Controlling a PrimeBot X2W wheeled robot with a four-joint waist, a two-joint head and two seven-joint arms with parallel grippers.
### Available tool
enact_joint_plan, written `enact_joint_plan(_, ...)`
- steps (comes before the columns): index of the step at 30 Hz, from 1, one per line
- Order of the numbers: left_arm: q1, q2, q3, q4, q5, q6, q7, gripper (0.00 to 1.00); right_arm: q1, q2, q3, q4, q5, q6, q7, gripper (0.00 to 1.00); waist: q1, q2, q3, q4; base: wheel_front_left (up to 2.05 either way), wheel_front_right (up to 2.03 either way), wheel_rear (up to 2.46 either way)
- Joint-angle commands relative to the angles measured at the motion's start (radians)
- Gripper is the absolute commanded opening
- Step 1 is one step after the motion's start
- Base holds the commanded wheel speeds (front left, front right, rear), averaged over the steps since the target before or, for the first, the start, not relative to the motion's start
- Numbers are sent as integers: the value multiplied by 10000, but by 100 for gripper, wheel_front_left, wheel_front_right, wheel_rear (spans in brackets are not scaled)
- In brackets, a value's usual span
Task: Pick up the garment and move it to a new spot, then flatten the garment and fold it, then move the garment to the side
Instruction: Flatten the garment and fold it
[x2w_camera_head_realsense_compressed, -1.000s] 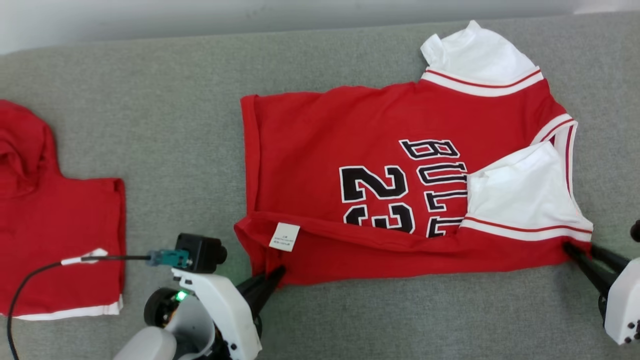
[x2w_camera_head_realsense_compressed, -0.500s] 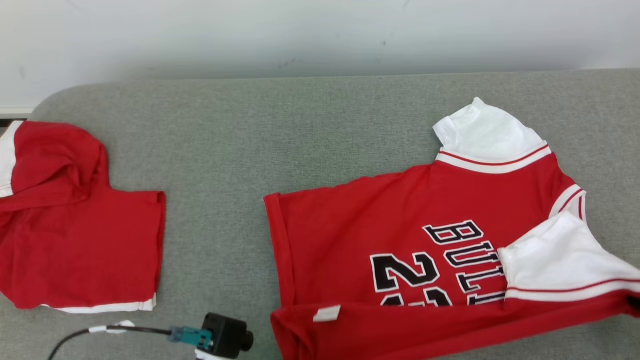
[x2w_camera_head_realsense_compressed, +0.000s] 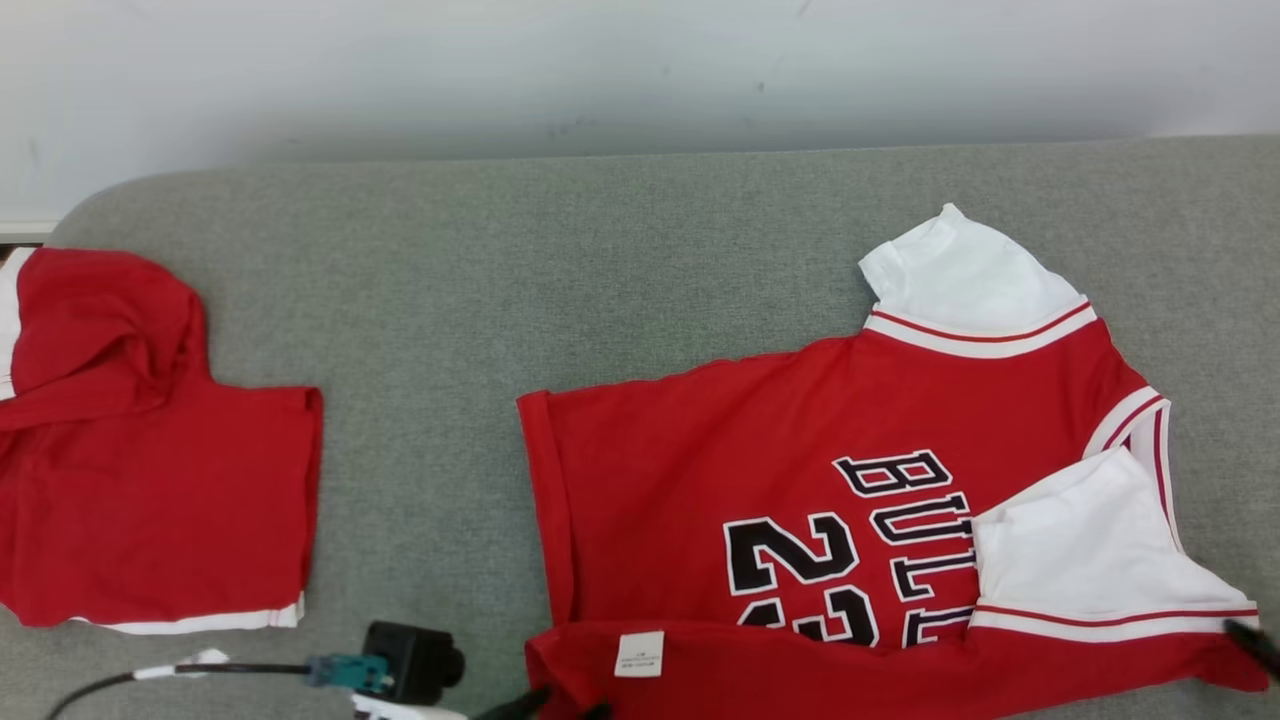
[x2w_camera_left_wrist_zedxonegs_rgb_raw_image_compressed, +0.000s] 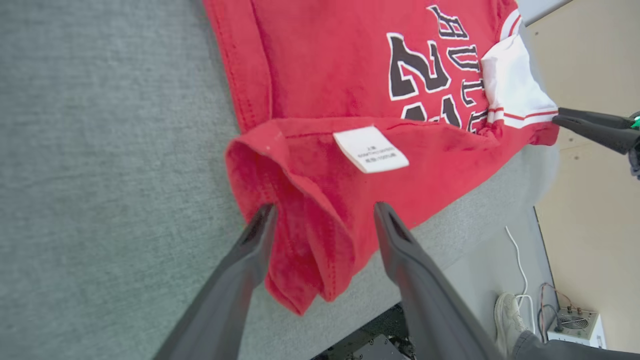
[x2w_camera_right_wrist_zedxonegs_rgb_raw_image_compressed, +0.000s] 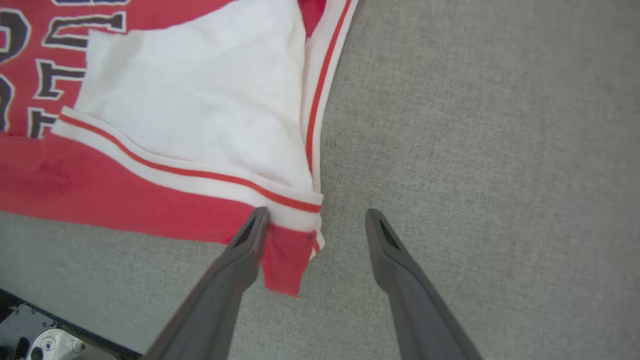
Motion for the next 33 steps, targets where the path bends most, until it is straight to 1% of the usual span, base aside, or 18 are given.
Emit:
enact_joint_plan(1, -34, 219, 85, -156, 149, 73, -4, 100, 99, -159, -192, -67, 136, -26, -47, 100, 1, 0, -21, -7, 0, 0, 0)
enact_joint_plan(4, -132, 543, 380, -633, 339, 300, -12, 100, 5, -392, -728, -368, 352, -26, -90, 100, 1, 0, 0, 25, 0, 0, 0)
enact_joint_plan(6, -326, 612, 653, -890, 374, 420, -98, 100, -289, -490, -1155, -589, 353, -26, -223, 100, 1, 0, 119, 79, 0, 0, 0)
enact_joint_plan(9, -960, 733, 791, -850, 688, 493, -26, 100, -768, -423, -1694, -742, 125, -26, -263, 100, 1, 0, 454, 277, 0, 0, 0)
enact_joint_plan(13, -2304, 238, 719, -274, 995, 452, -20, 100, -1862, -184, -2066, -794, -462, -26, 124, 100, 1, 0, 1152, 690, 0, 0, 0)
enact_joint_plan(15, -2978, -100, 691, 200, 1150, 412, -176, 100, -2534, 53, -2157, -732, -815, -26, 342, 100, 1, 0, 1520, 914, 0, 0, 0)
enact_joint_plan(18, -3914, -532, 517, 942, 1411, 228, -401, 100, -3563, 537, -2116, -477, -1471, -26, 683, 100, 1, 0, 2041, 1230, 0, 0, 0)
enact_joint_plan(22, -4874, -1102, 214, 1791, 1620, -24, -621, 100, -4692, 1104, -1994, 190, -2263, -26, 1150, 100, 1, 0, 2613, 1699, 0, 0, 0)
enact_joint_plan(25, -5342, -1534, -106, 2268, 1606, -317, -601, 100, -5358, 1433, -1890, 826, -2675, -27, 1436, 100, 1, 0, 2870, 2007, 0, 0, 0)
enact_joint_plan(28, -5712, -1850, -313, 2626, 1560, -553, -637, 100, -5886, 1708, -1738, 1399, -3011, -27, 1594, 100, 1, 0, 3042, 2264, 0, 0, 0)
enact_joint_plan(33, -6256, -2261, -504, 3184, 1626, -734, -675, 100, -6688, 1940, -1615, 2167, -3415, -27, 1849, 100, 1, 0, 3325, 2505, 0, 0, 0)
